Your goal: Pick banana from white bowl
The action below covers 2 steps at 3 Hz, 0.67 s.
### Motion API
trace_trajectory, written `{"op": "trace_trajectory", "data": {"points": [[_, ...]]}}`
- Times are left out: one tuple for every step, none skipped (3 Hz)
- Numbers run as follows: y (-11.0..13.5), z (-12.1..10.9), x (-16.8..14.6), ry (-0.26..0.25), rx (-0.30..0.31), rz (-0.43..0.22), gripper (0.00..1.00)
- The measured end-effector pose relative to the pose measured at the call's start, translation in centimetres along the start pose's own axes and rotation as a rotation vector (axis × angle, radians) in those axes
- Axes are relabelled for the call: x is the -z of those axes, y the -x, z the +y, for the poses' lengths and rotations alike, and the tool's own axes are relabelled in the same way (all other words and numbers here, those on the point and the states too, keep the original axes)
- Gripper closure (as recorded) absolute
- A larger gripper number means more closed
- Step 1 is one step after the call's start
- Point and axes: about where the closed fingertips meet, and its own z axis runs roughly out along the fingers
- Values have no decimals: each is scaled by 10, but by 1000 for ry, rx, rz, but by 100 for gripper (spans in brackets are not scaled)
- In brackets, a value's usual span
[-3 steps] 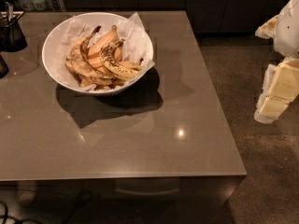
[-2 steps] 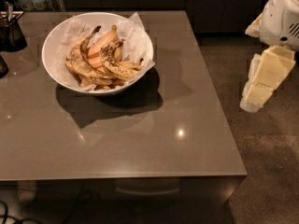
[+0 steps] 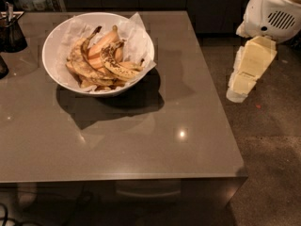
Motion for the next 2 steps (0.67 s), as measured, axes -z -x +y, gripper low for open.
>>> {"op": "trace_trajectory", "data": {"points": [[12, -7, -6, -14, -48, -7, 0], [44, -17, -22, -23, -126, 27, 0]]}}
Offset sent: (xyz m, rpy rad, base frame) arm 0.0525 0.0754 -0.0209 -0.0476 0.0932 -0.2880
